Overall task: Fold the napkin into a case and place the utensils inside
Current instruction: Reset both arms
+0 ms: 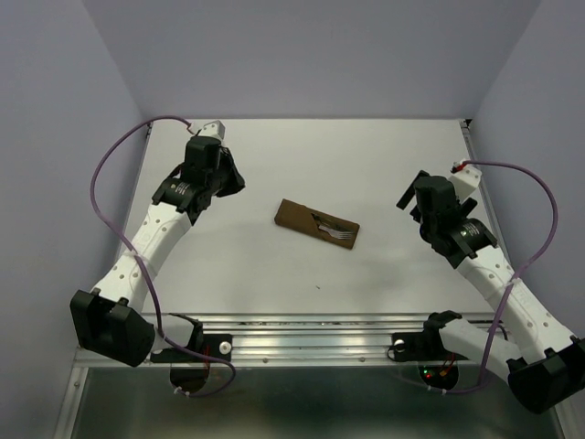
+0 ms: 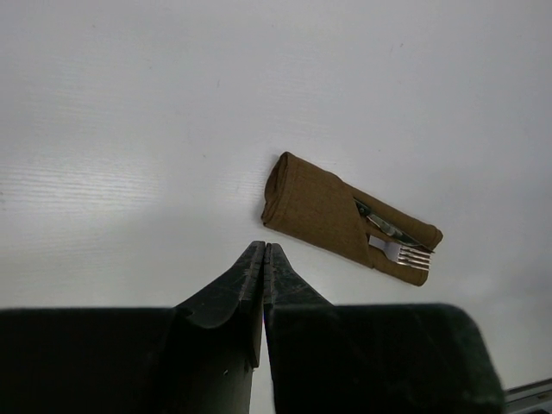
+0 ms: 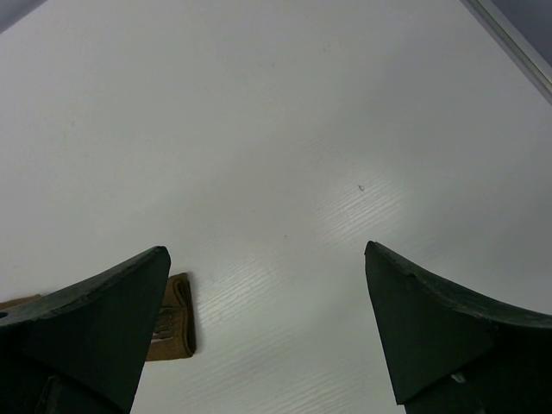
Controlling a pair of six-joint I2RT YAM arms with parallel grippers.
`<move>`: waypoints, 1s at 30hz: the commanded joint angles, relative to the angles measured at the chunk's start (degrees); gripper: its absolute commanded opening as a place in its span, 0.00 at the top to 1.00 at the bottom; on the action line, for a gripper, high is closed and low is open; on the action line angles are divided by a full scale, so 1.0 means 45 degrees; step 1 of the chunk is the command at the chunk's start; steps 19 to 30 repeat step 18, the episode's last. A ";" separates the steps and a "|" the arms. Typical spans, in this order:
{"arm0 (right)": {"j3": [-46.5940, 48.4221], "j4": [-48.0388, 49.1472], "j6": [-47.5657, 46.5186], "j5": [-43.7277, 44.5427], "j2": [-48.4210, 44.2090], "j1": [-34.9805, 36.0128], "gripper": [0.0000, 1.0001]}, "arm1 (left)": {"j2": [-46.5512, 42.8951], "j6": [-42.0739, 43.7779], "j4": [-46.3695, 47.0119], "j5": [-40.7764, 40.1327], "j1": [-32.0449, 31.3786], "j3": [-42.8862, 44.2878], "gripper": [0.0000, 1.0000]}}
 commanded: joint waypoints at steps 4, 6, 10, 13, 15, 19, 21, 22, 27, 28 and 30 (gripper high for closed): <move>-0.0012 0.0087 0.0238 0.0416 -0.0152 0.0054 0.00 | -0.0567 -0.0168 0.0423 -0.0680 0.0004 -0.0233 0.85; 0.0008 0.0067 0.0238 0.0416 -0.0171 0.0054 0.00 | -0.0547 -0.0207 0.0501 -0.0680 0.0004 -0.0291 0.85; -0.0051 0.0068 0.0297 0.0377 -0.0288 0.0054 0.00 | -0.0450 -0.0286 0.0385 -0.0505 0.0004 -0.0040 0.85; -0.0109 0.0087 0.0316 0.0416 -0.0405 0.0054 0.00 | -0.0488 -0.0286 0.0052 -0.0543 0.0004 0.0274 0.85; -0.0168 0.0145 0.0238 0.0513 -0.0464 0.0054 0.00 | -0.0566 -0.0266 -0.0007 -0.0641 0.0004 0.0275 0.85; -0.0207 0.0185 0.0199 0.0611 -0.0484 0.0054 0.00 | -0.0683 -0.0286 -0.0007 -0.0680 0.0004 0.0236 0.85; -0.0207 0.0185 0.0199 0.0611 -0.0484 0.0054 0.00 | -0.0683 -0.0286 -0.0007 -0.0680 0.0004 0.0236 0.85; -0.0207 0.0185 0.0199 0.0611 -0.0484 0.0054 0.00 | -0.0683 -0.0286 -0.0007 -0.0680 0.0004 0.0236 0.85; -0.0207 0.0185 0.0199 0.0611 -0.0484 0.0054 0.00 | -0.0683 -0.0286 -0.0007 -0.0680 0.0004 0.0236 0.85; -0.0207 0.0185 0.0199 0.0611 -0.0484 0.0054 0.00 | -0.0683 -0.0286 -0.0007 -0.0680 0.0004 0.0236 0.85; -0.0207 0.0185 0.0199 0.0611 -0.0484 0.0054 0.00 | -0.0683 -0.0286 -0.0007 -0.0680 0.0004 0.0236 0.85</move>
